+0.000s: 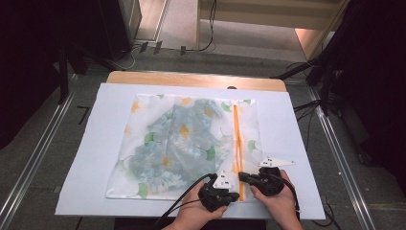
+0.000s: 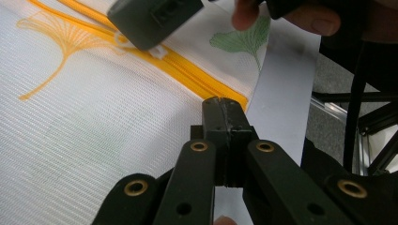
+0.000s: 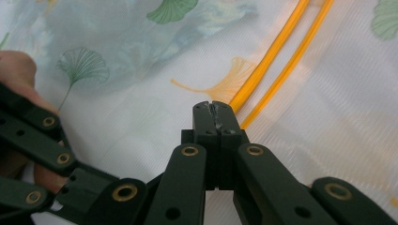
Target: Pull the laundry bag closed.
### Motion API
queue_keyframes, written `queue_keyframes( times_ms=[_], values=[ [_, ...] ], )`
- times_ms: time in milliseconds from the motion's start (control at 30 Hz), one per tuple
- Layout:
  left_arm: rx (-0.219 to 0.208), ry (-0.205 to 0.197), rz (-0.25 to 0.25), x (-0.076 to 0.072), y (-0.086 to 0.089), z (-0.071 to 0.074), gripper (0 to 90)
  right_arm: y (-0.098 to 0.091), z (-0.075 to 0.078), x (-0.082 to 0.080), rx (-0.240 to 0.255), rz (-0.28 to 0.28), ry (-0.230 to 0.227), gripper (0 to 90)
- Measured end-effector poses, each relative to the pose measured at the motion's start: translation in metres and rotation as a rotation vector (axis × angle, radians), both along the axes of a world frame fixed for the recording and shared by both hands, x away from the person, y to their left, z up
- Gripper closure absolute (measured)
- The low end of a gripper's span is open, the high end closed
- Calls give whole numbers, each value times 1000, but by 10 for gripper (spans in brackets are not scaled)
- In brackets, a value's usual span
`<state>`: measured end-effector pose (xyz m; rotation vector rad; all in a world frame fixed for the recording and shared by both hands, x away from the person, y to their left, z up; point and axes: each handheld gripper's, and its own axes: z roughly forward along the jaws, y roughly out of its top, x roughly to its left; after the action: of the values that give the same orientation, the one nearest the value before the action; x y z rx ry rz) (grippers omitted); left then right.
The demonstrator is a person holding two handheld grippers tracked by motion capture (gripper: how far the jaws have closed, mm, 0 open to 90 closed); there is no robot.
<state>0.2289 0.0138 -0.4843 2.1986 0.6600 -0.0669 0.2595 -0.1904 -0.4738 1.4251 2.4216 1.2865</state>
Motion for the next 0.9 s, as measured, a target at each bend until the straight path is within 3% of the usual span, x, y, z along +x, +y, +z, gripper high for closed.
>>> queue_keyframes(
  times_ms=[433,900],
  values=[
    [-9,15,1,1,1,0,900,-3,15,38,-12,-43,-66,900],
    [0,8,0,0,1,0,900,3,15,80,-28,-70,-83,900]
  ],
)
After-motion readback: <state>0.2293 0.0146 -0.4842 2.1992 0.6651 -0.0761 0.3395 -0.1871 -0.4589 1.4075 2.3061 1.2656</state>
